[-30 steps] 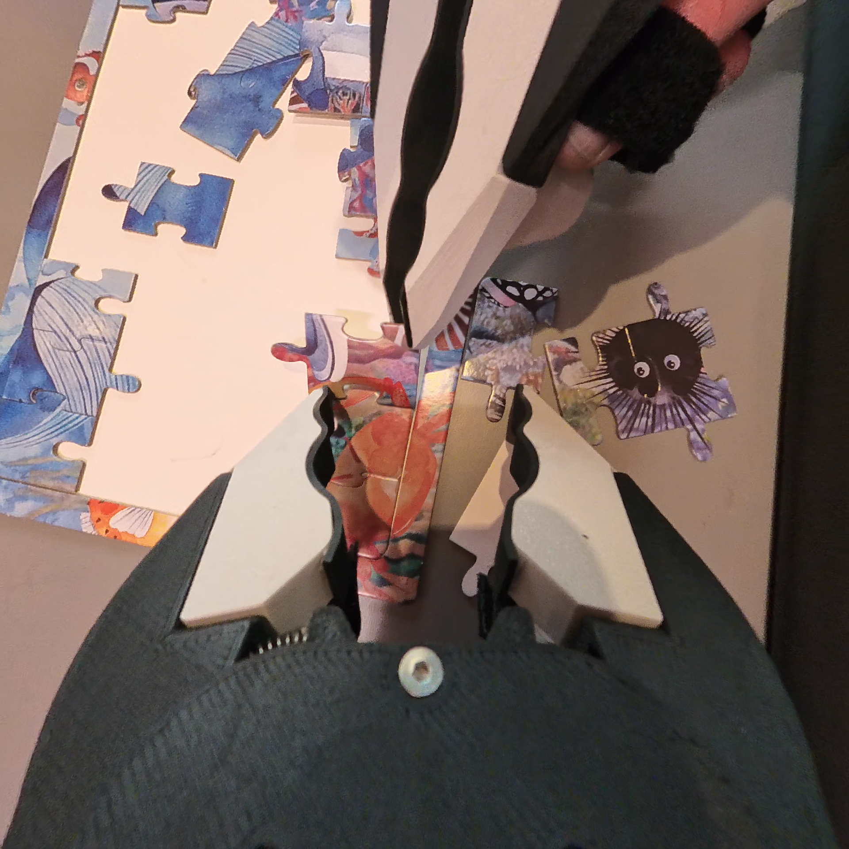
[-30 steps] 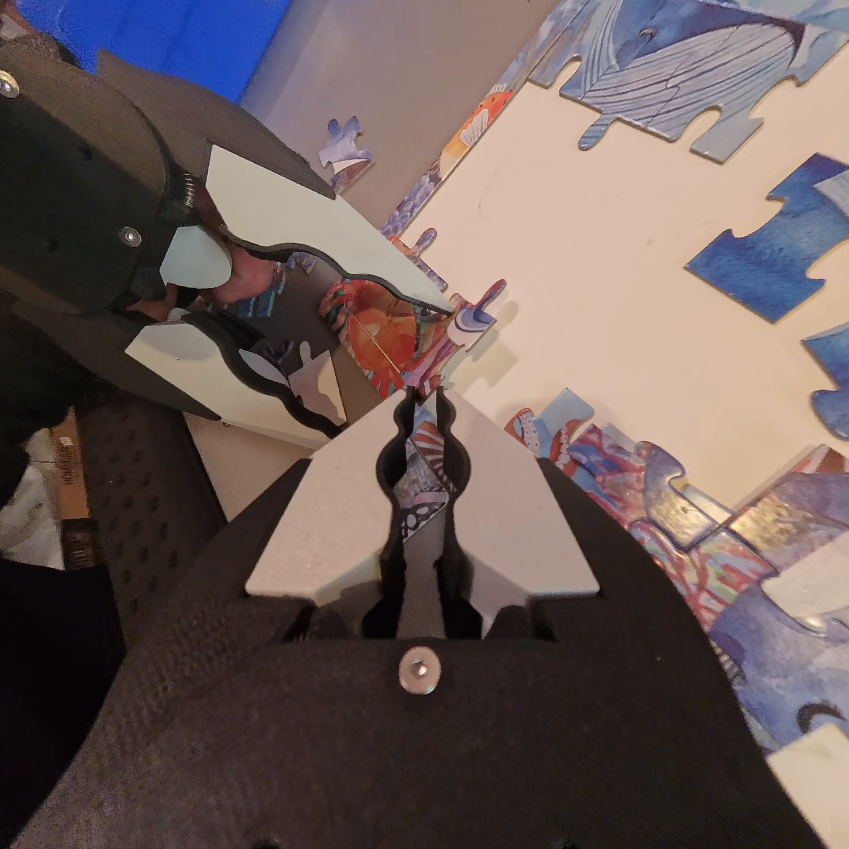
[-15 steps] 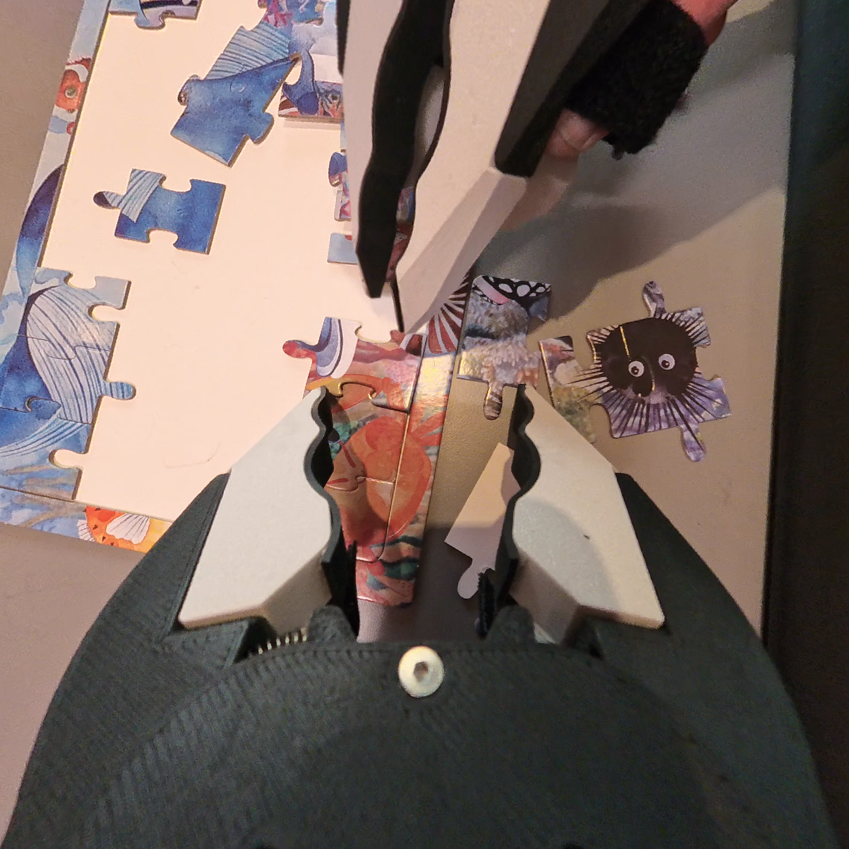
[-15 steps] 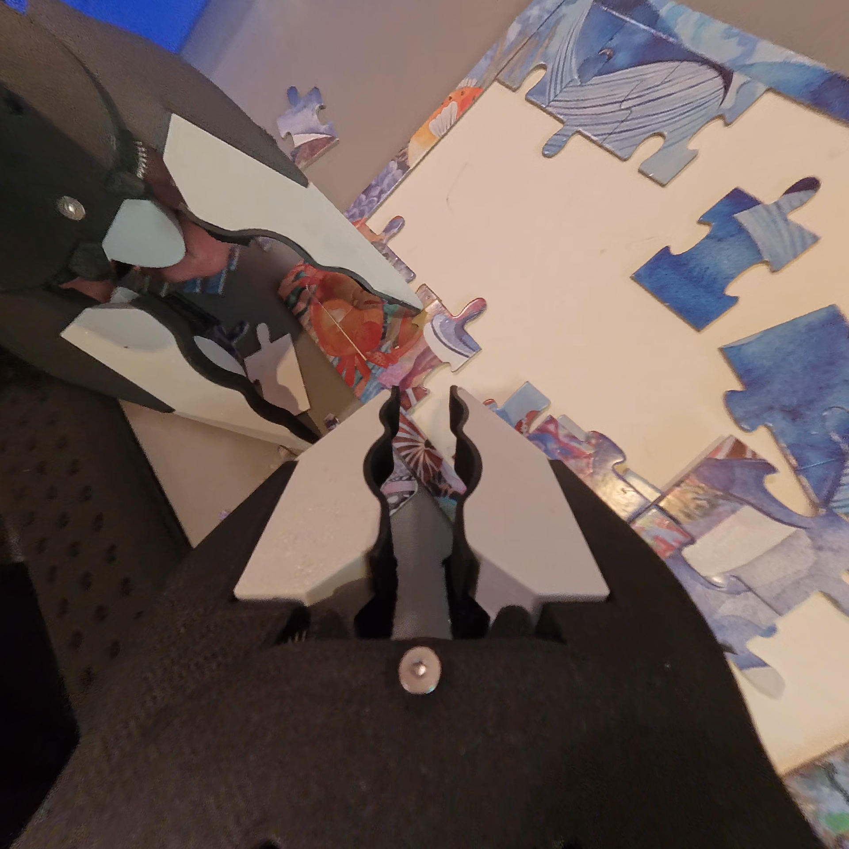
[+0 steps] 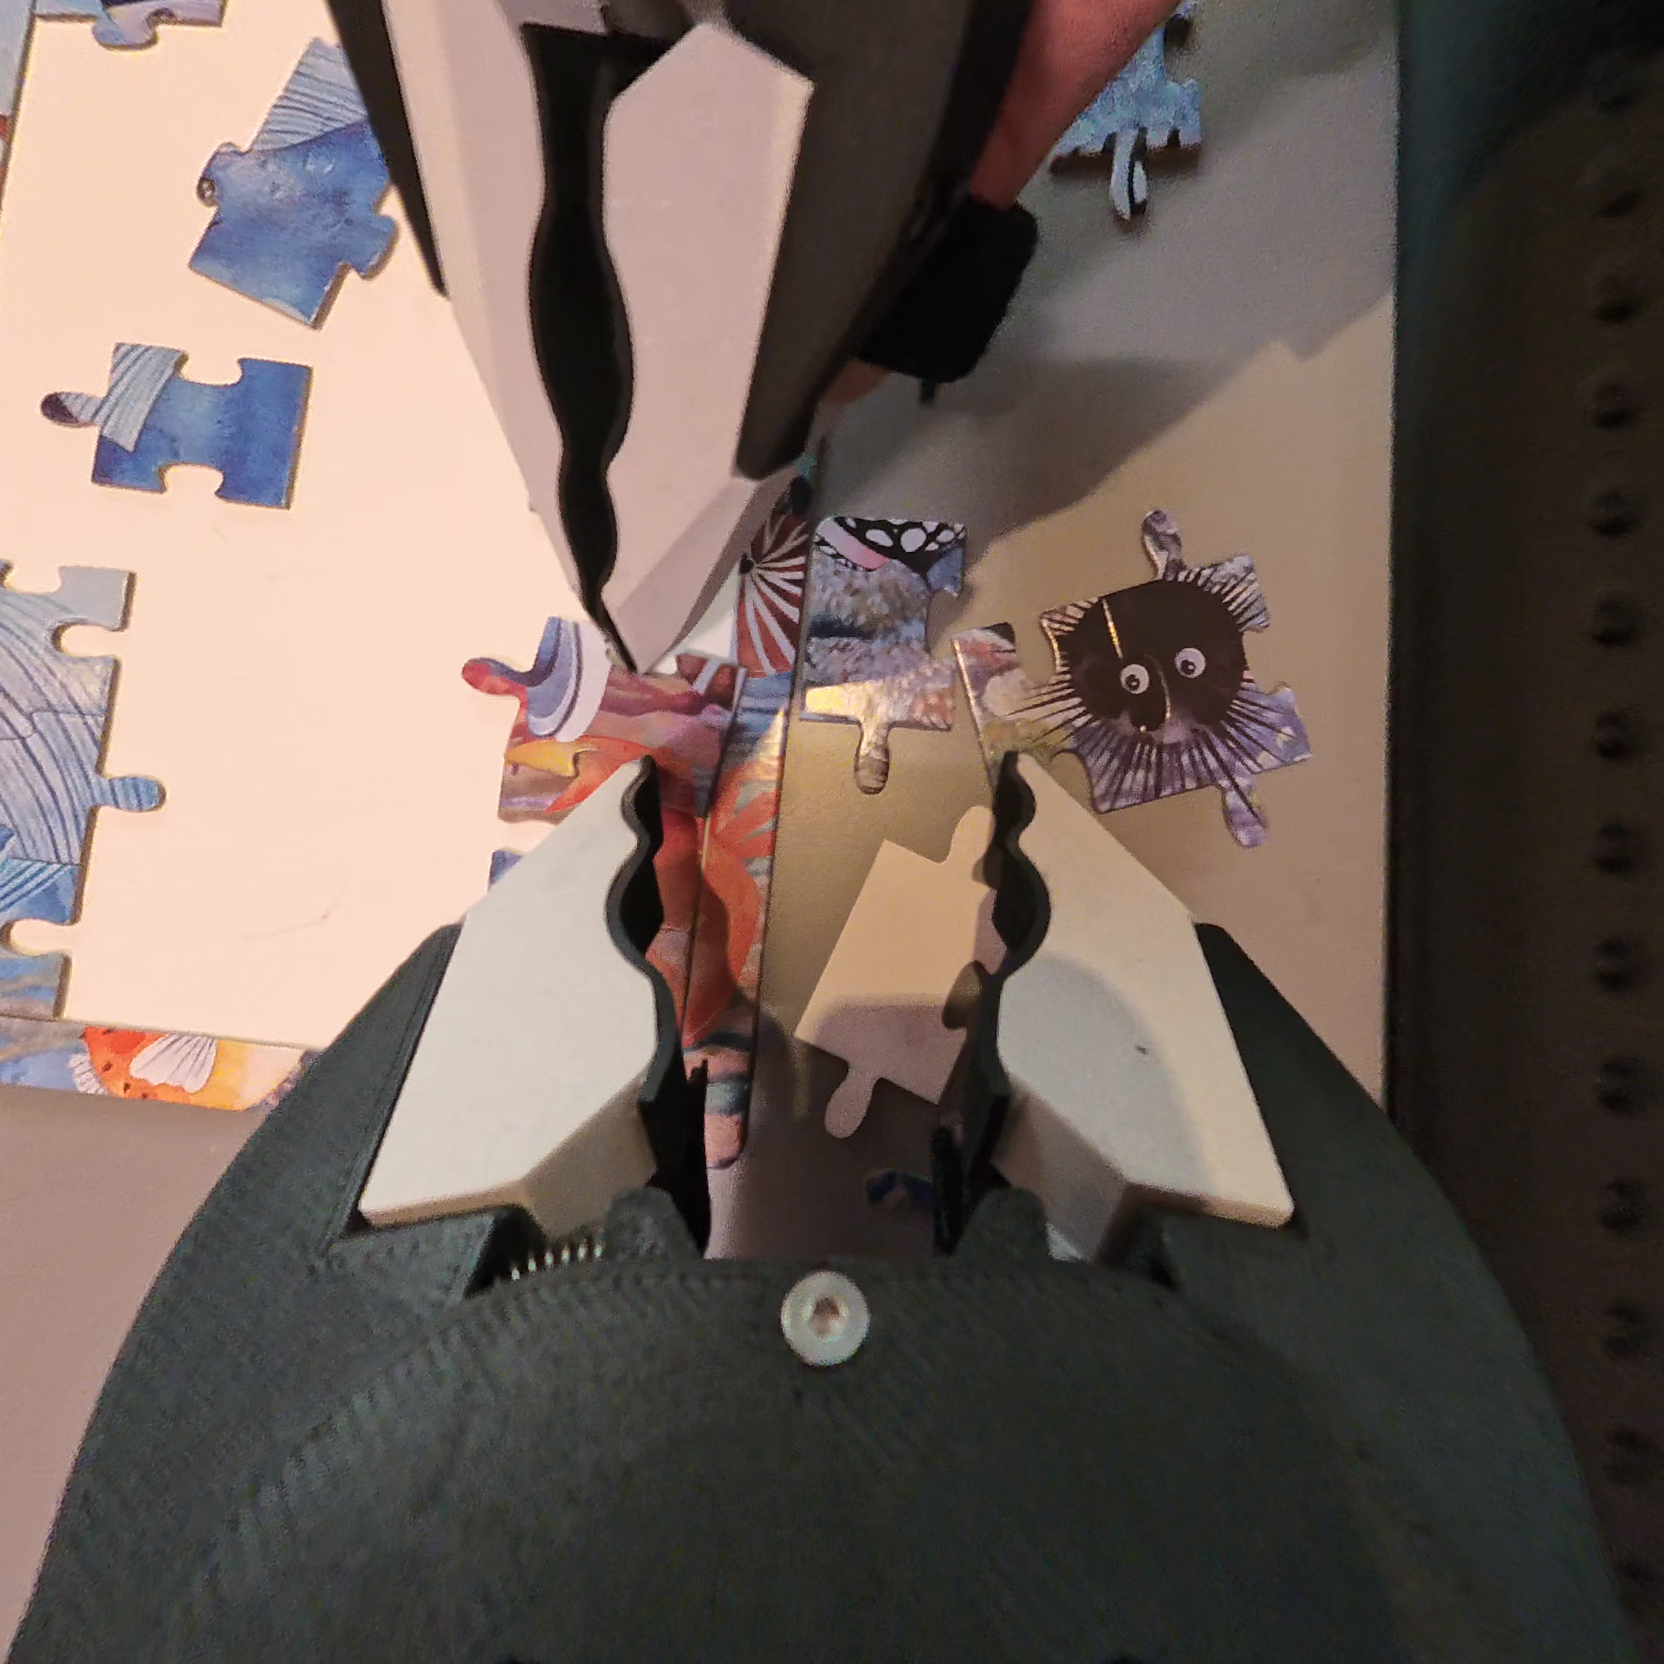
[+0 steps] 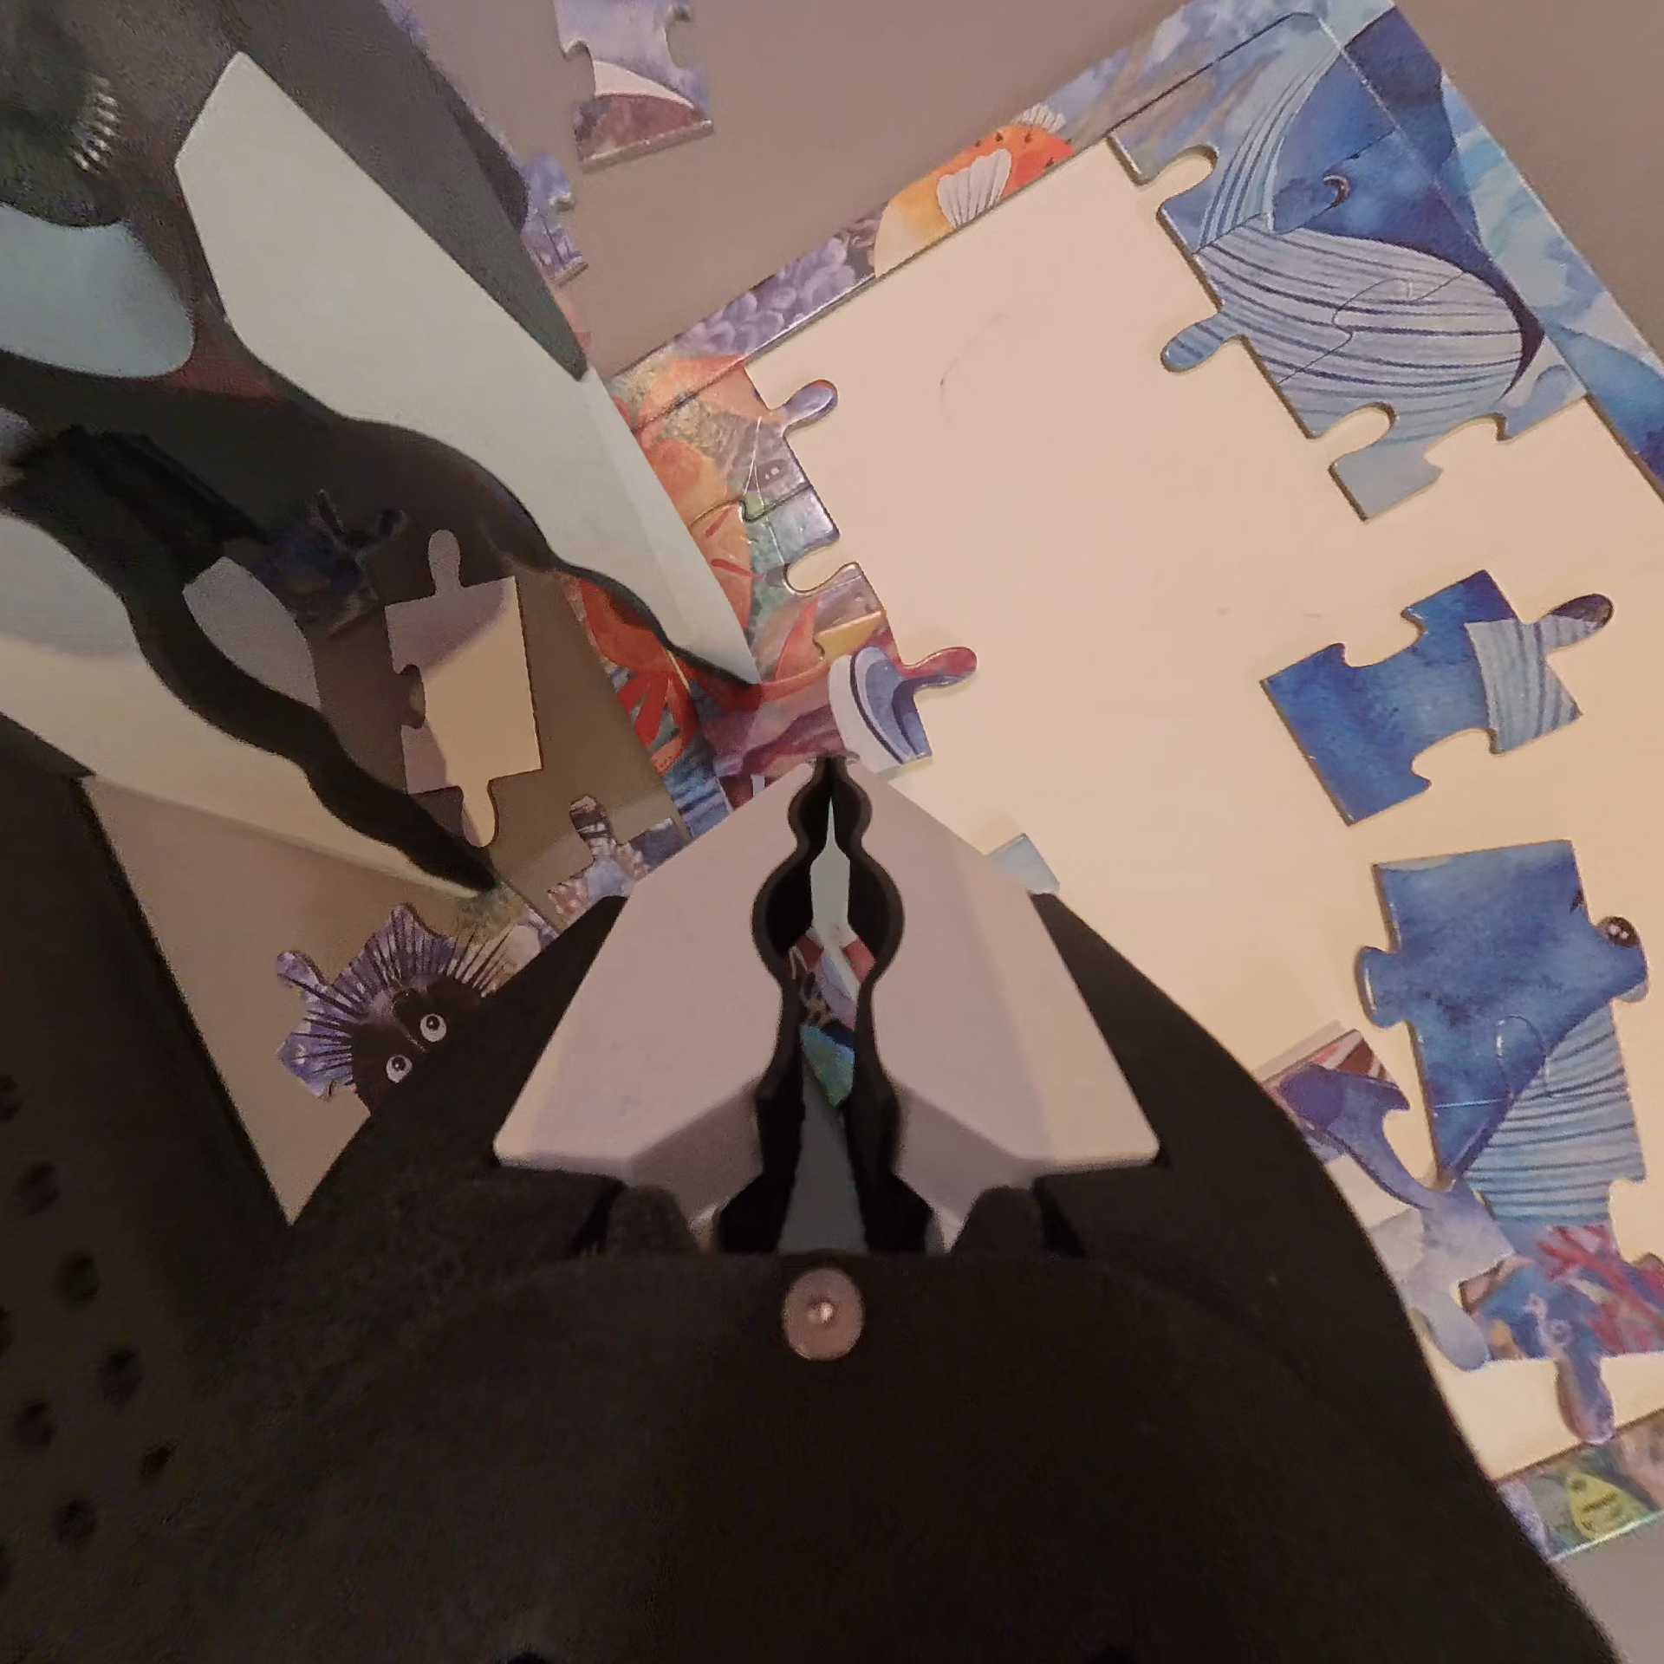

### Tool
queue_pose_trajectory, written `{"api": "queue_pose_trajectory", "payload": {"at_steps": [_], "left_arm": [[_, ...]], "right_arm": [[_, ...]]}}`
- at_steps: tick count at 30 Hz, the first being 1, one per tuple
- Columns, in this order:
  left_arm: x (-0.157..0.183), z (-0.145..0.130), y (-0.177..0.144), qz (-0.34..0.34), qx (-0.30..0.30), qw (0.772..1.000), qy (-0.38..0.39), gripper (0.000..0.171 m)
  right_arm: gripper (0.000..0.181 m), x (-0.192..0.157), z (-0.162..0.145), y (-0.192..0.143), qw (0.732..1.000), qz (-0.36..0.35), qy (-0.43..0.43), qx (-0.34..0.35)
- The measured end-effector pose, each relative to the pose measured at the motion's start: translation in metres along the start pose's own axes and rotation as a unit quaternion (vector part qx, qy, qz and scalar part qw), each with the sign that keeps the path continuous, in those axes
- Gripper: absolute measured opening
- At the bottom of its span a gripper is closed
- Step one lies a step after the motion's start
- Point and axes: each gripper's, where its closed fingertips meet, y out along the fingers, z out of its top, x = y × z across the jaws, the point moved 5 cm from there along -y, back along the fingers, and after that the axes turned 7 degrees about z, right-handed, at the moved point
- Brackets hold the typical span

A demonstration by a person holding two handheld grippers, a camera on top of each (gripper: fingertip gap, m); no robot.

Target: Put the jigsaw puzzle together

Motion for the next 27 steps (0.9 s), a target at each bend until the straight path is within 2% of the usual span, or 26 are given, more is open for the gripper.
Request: {"api": "queue_pose_trajectory", "payload": {"at_steps": [12, 21, 27], "left_arm": [[0.002, 0.004, 0.005, 0.000, 0.015, 1.000, -0.010, 0.081], [0.003, 0.006, 0.007, -0.002, 0.019, 1.000, -0.005, 0.082], [0.000, 0.003, -0.008, -0.019, 0.025, 0.999, -0.015, 0.078]], "right_arm": [[0.000, 0.005, 0.005, -0.001, 0.999, -0.032, -0.026, -0.015], [0.000, -0.003, 0.002, -0.002, 0.999, -0.006, -0.022, -0.027], [0.000, -0.002, 0.006, -0.004, 0.999, -0.013, -0.028, -0.029]]}}
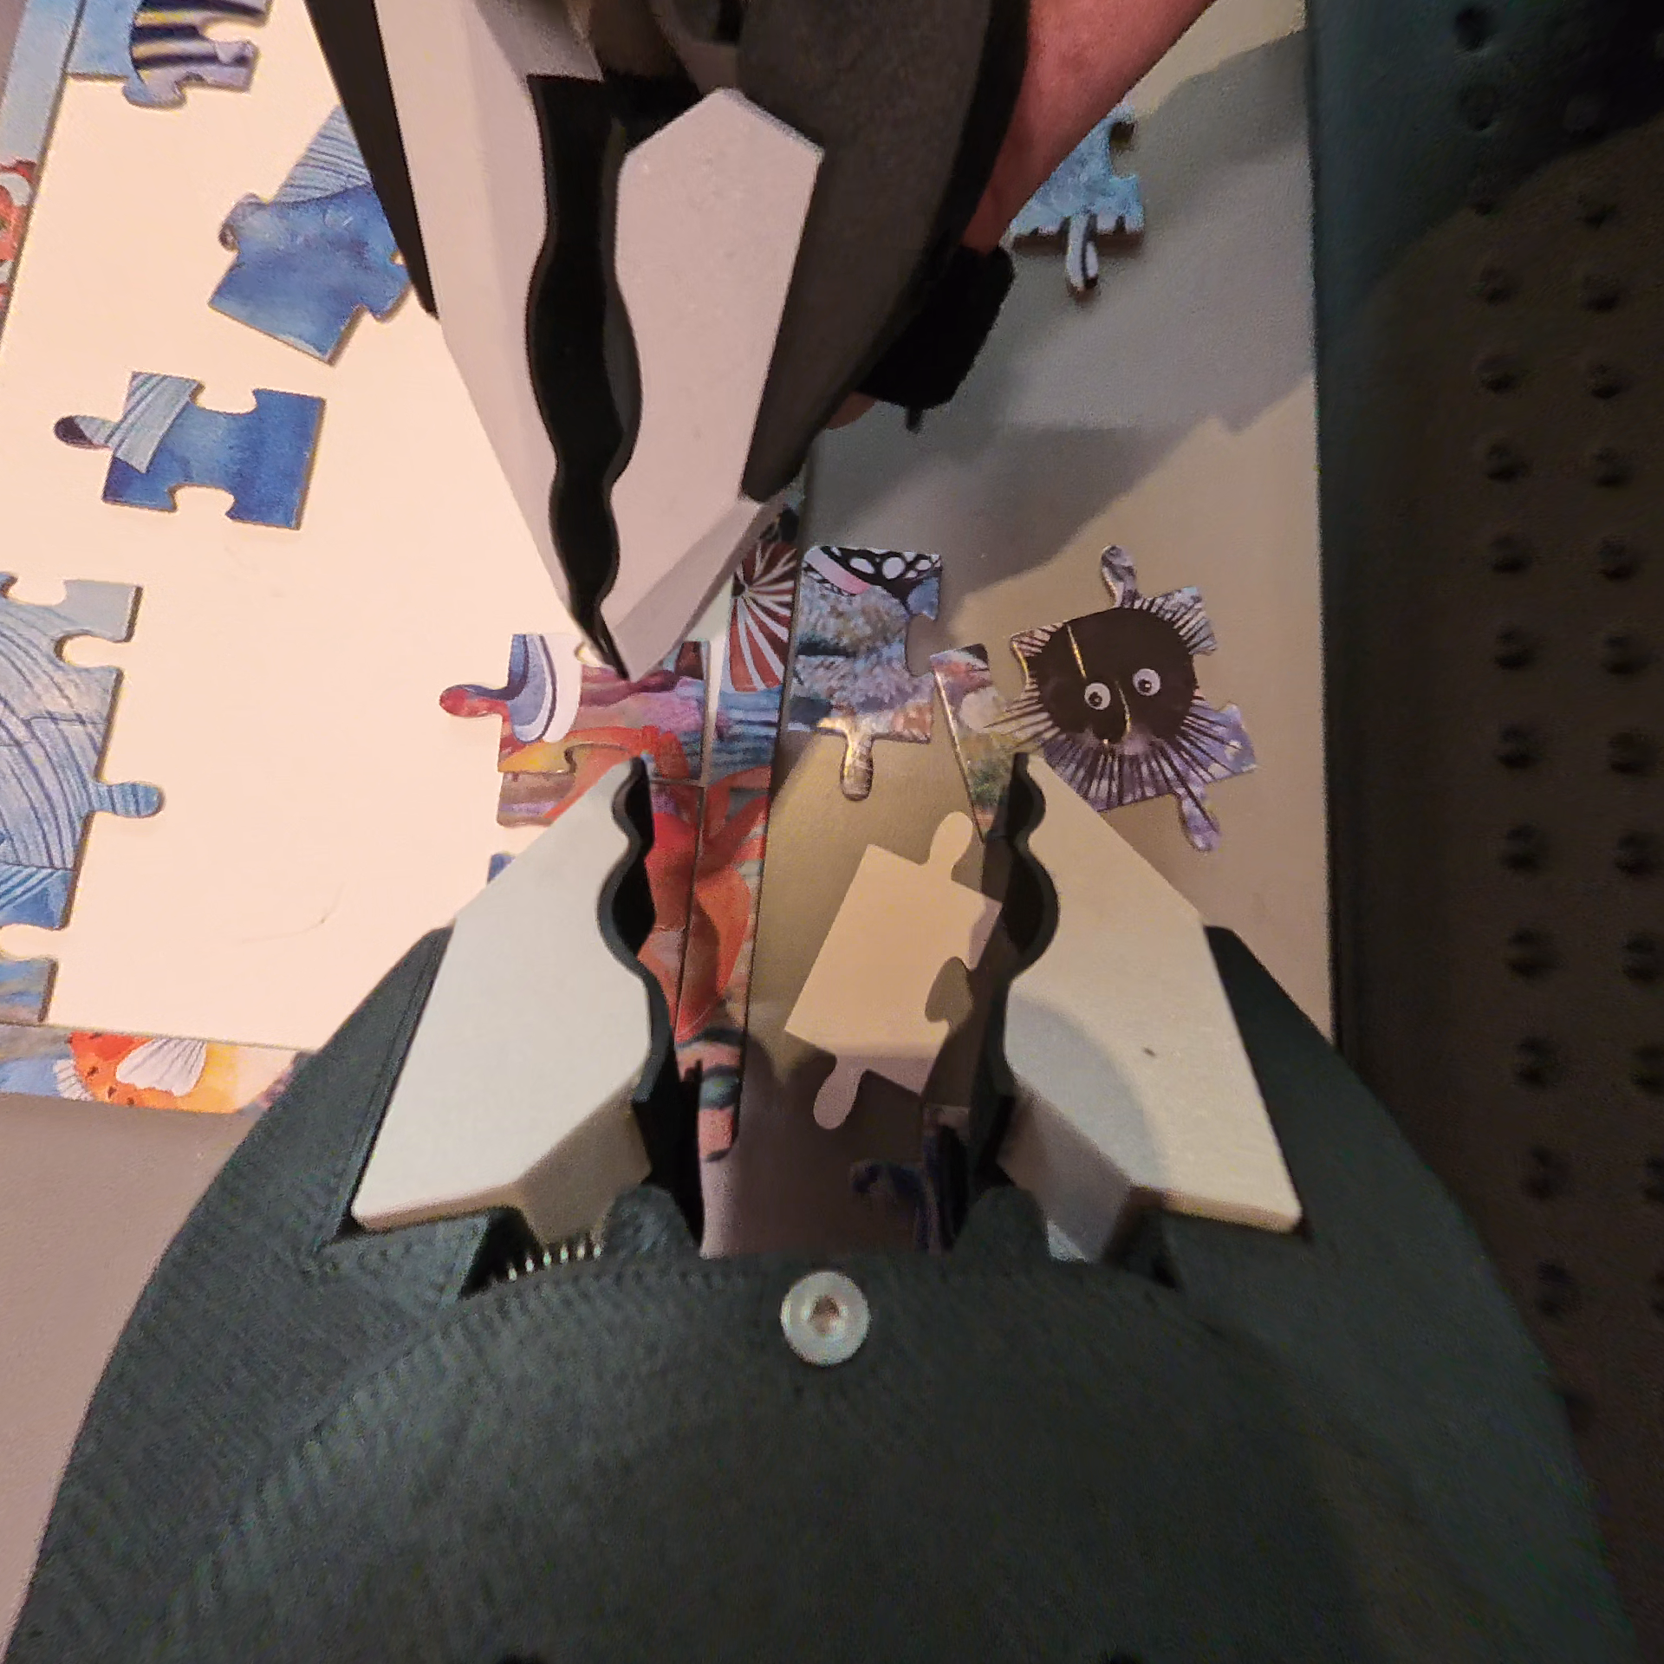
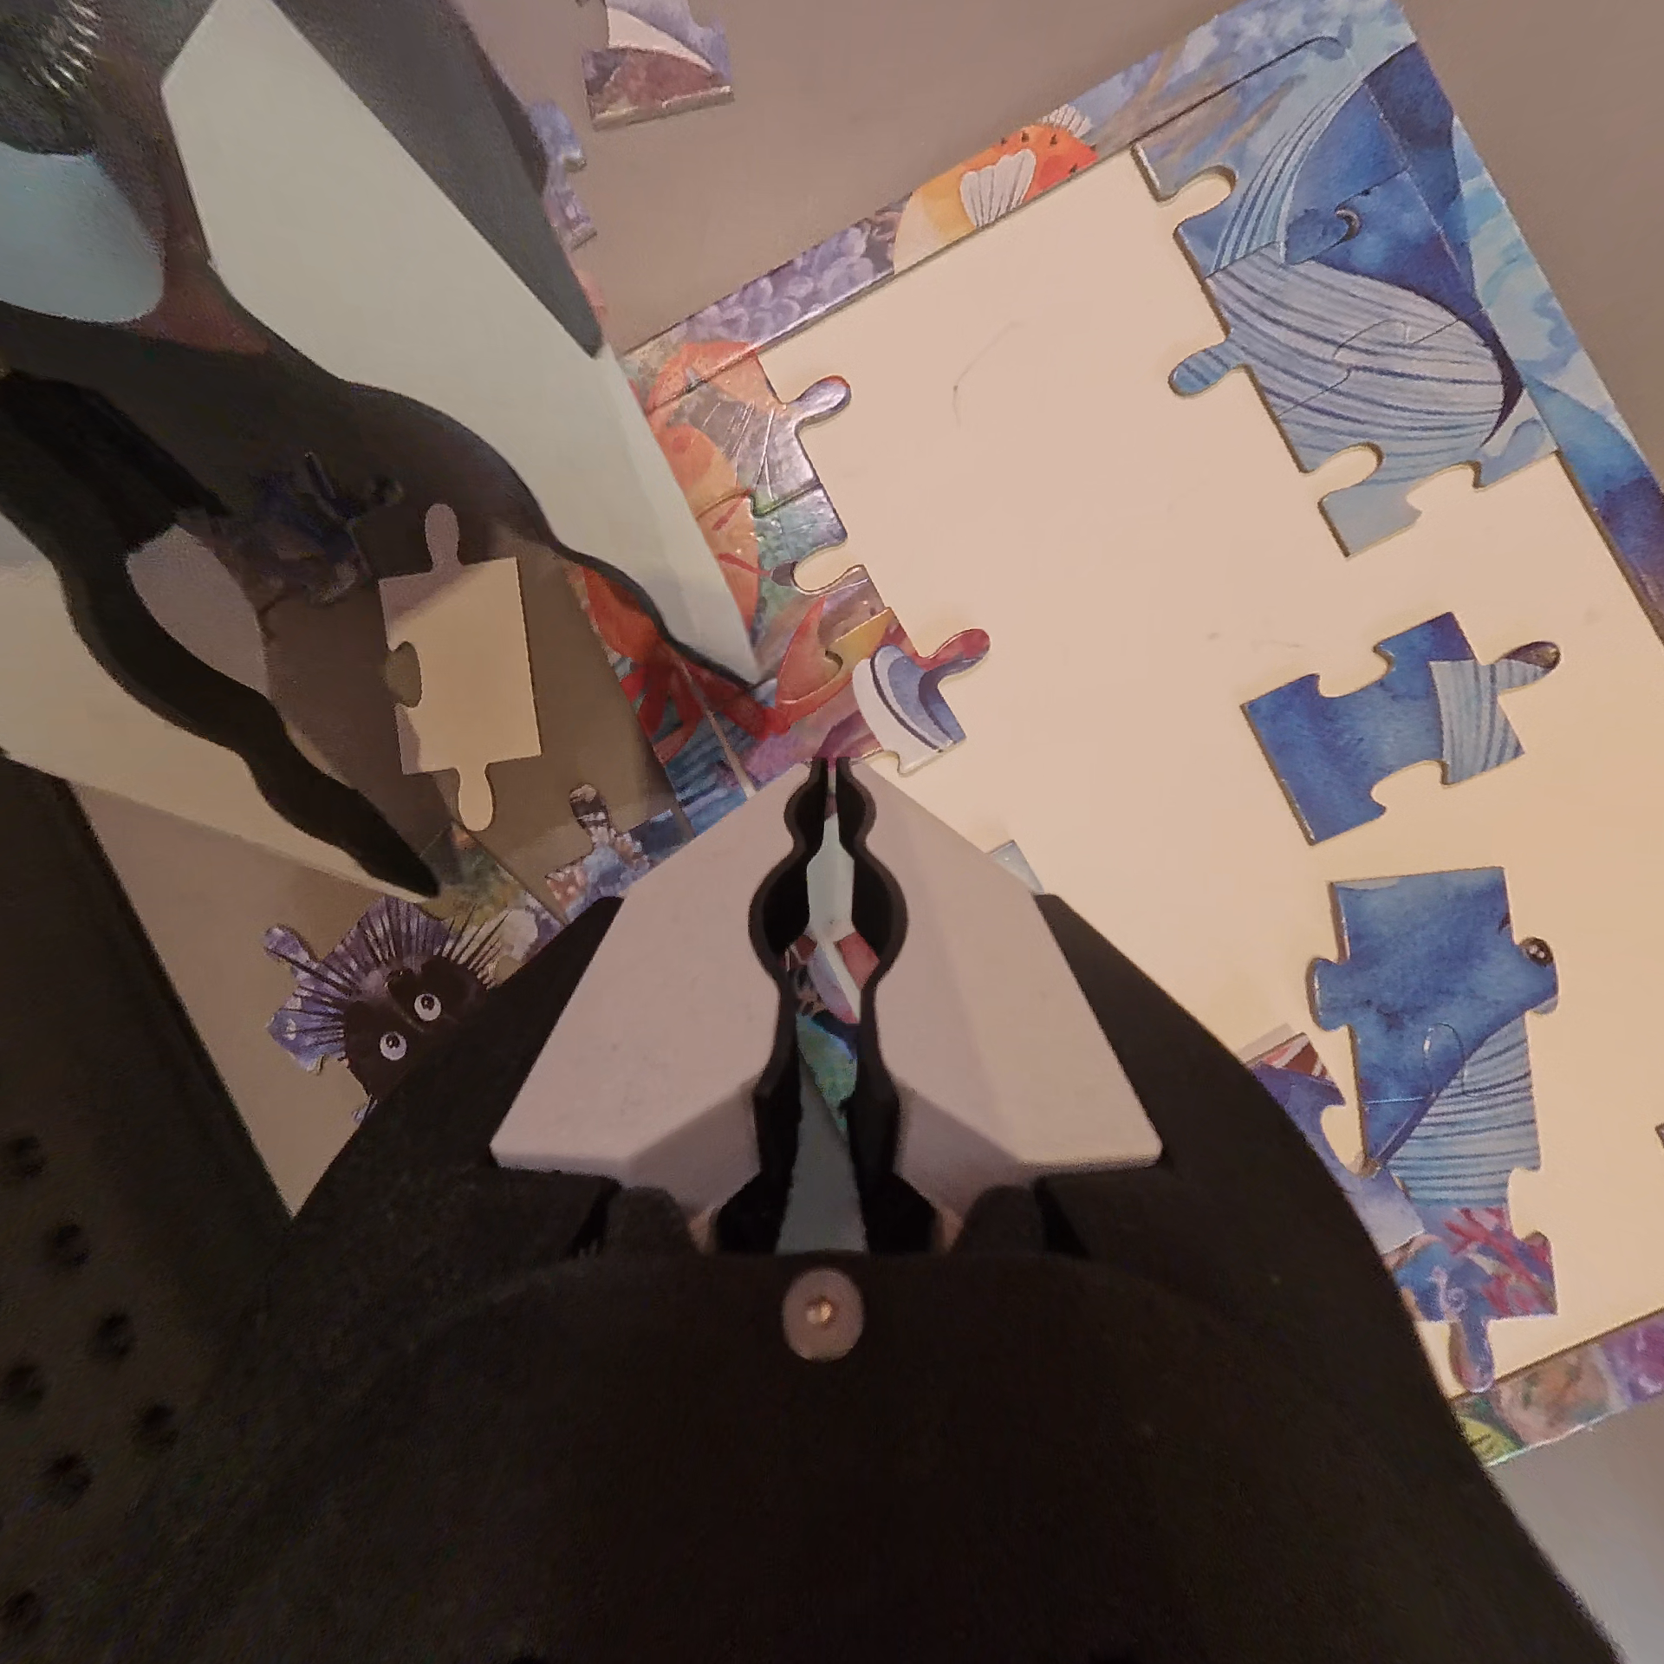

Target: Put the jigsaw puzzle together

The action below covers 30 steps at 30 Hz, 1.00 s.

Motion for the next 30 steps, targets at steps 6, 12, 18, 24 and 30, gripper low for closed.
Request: {"api": "queue_pose_trajectory", "payload": {"at_steps": [6, 12, 18, 24, 30], "left_arm": [[0.009, -0.005, 0.008, -0.007, -0.022, 1.000, 0.021, 0.078], [0.007, -0.005, 0.007, -0.006, -0.021, 1.000, 0.016, 0.078], [0.010, -0.003, 0.008, -0.004, -0.018, 0.999, 0.026, 0.079], [0.014, 0.001, 0.013, -0.006, -0.013, 0.999, 0.035, 0.080], [0.013, 0.001, 0.012, -0.002, -0.016, 0.999, 0.034, 0.079]], "right_arm": [[0.000, 0.010, 0.015, 0.002, 0.999, -0.025, -0.019, 0.025], [0.000, 0.015, 0.012, 0.009, 0.999, -0.032, -0.017, 0.012], [0.000, 0.011, 0.010, 0.008, 0.999, -0.045, -0.006, 0.001], [0.000, 0.011, 0.013, 0.007, 0.999, -0.052, -0.014, -0.001], [0.000, 0.024, 0.016, 0.012, 0.996, -0.077, -0.032, -0.010]]}}
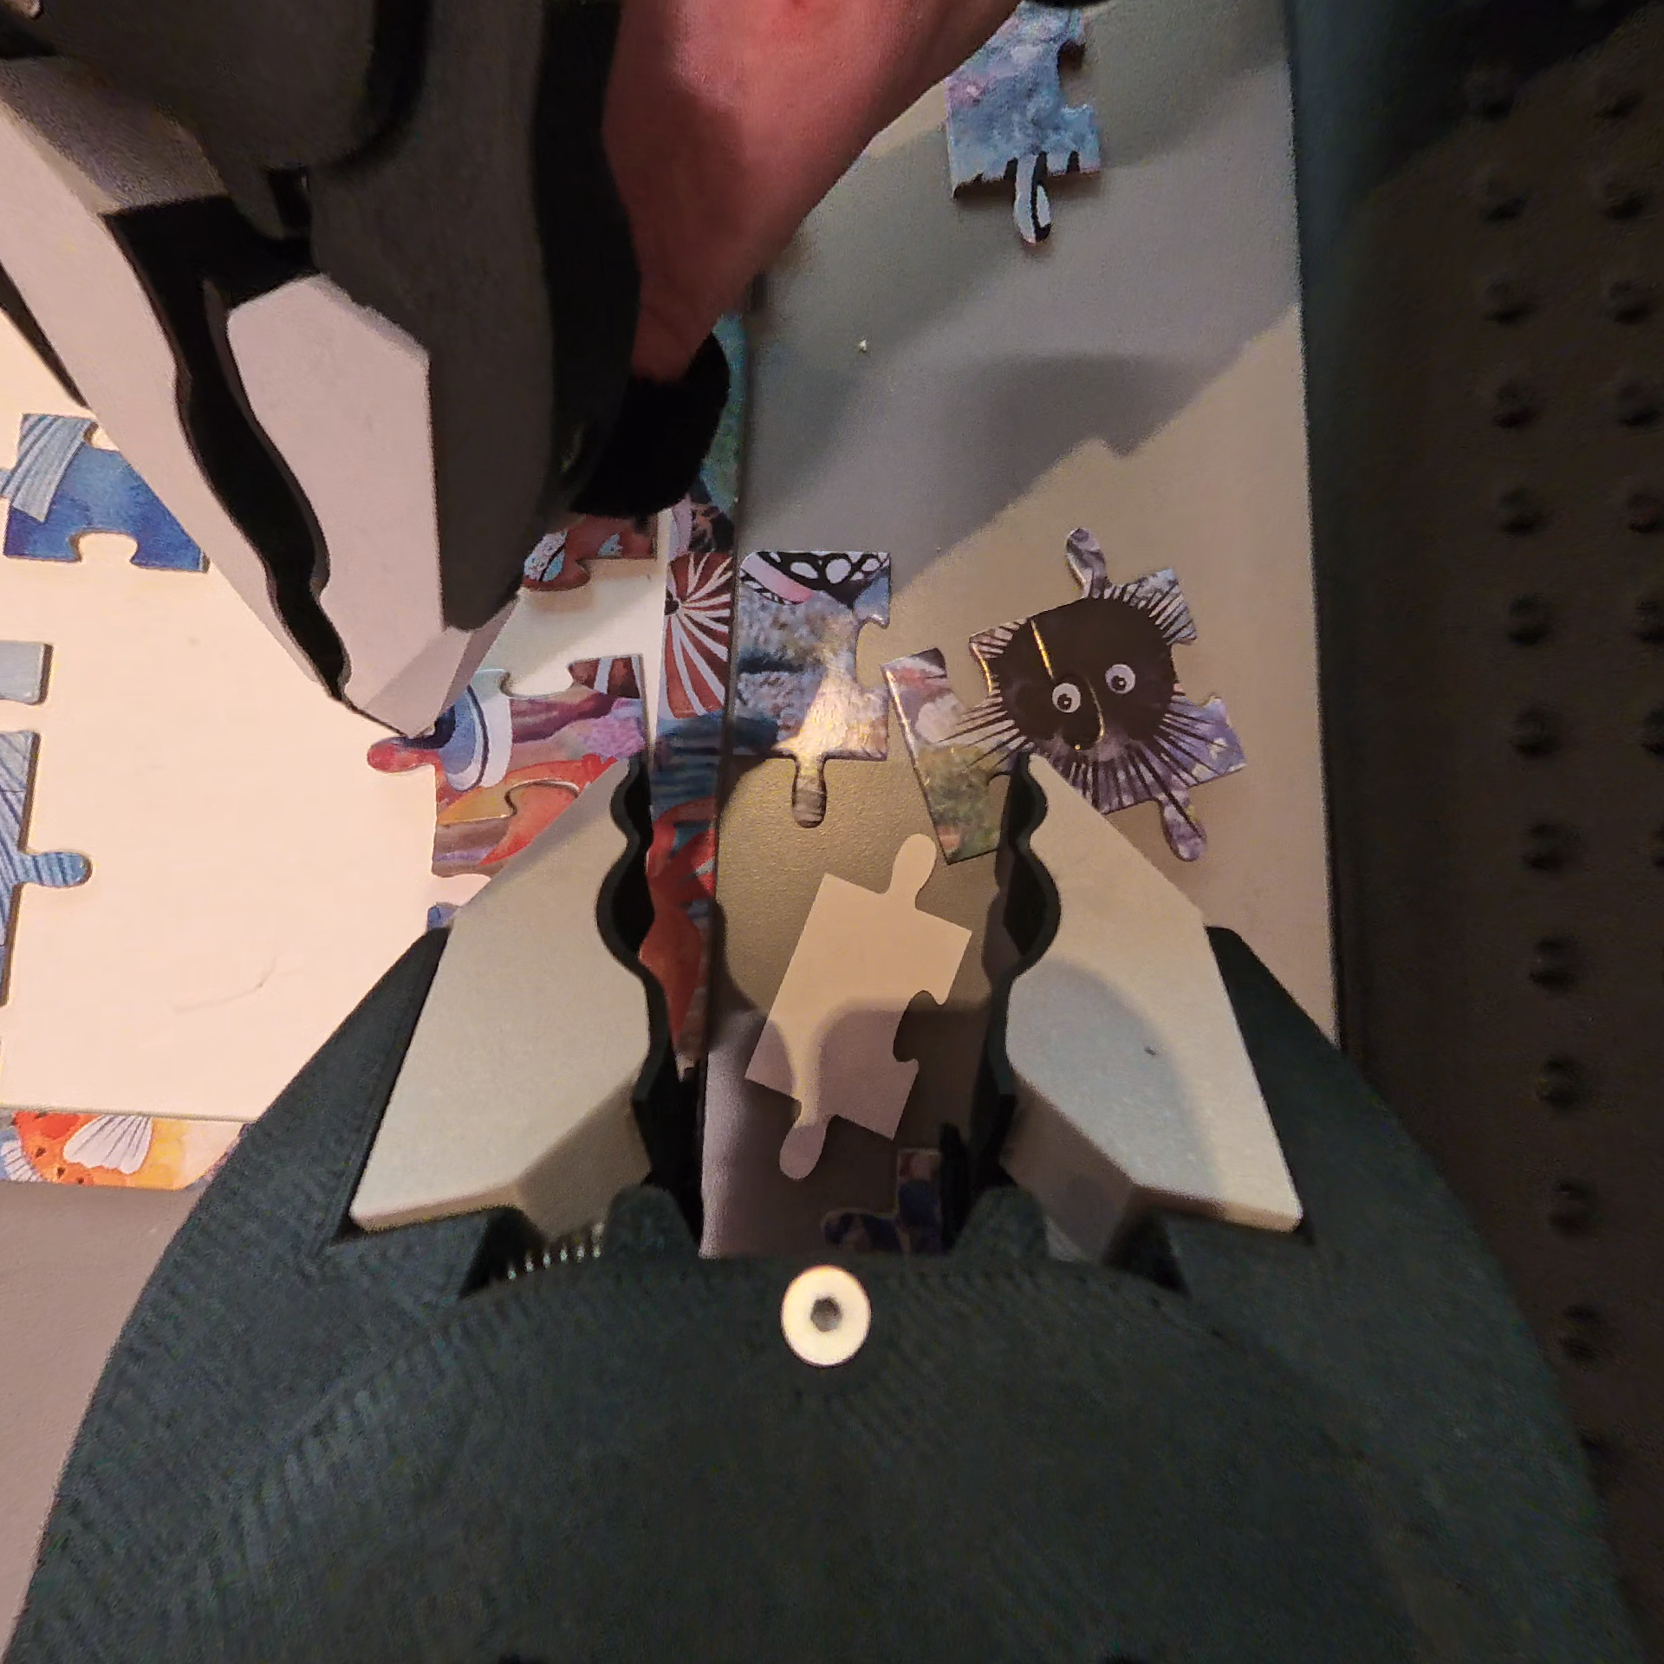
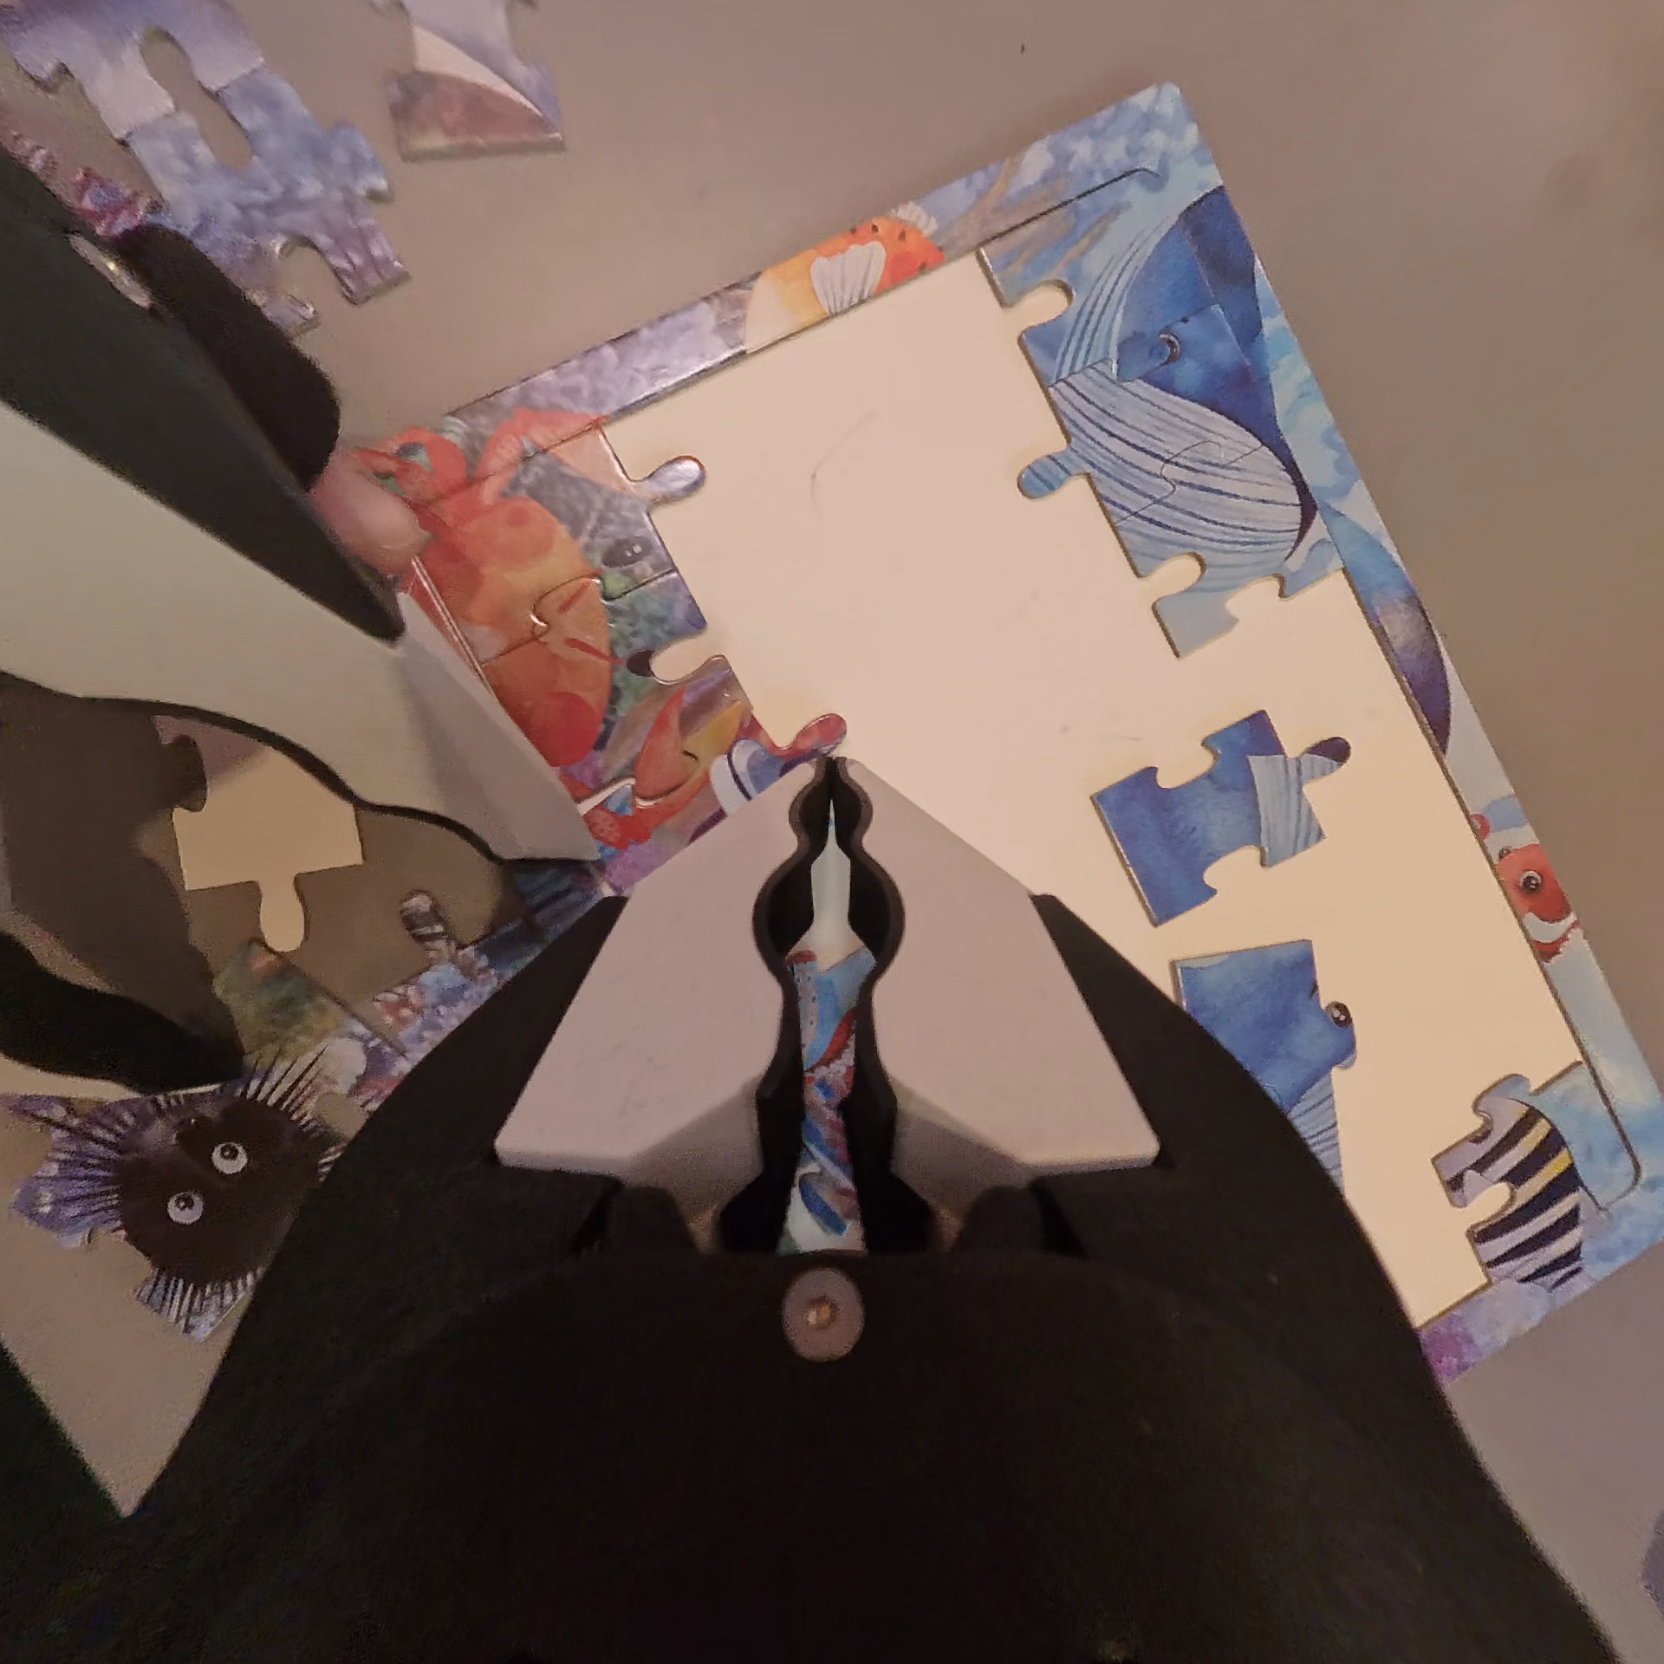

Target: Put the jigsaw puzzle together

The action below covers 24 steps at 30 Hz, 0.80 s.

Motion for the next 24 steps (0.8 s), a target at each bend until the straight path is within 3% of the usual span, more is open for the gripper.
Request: {"api": "queue_pose_trajectory", "payload": {"at_steps": [19, 24], "left_arm": [[-0.004, -0.002, -0.001, 0.003, -0.006, 1.000, -0.015, 0.076], [-0.008, -0.007, -0.008, 0.007, -0.018, 1.000, -0.011, 0.080]], "right_arm": [[0.000, -0.004, 0.000, 0.000, 0.999, -0.032, -0.032, -0.025], [0.000, -0.011, 0.015, -0.016, 0.999, -0.014, -0.046, 0.019]]}}
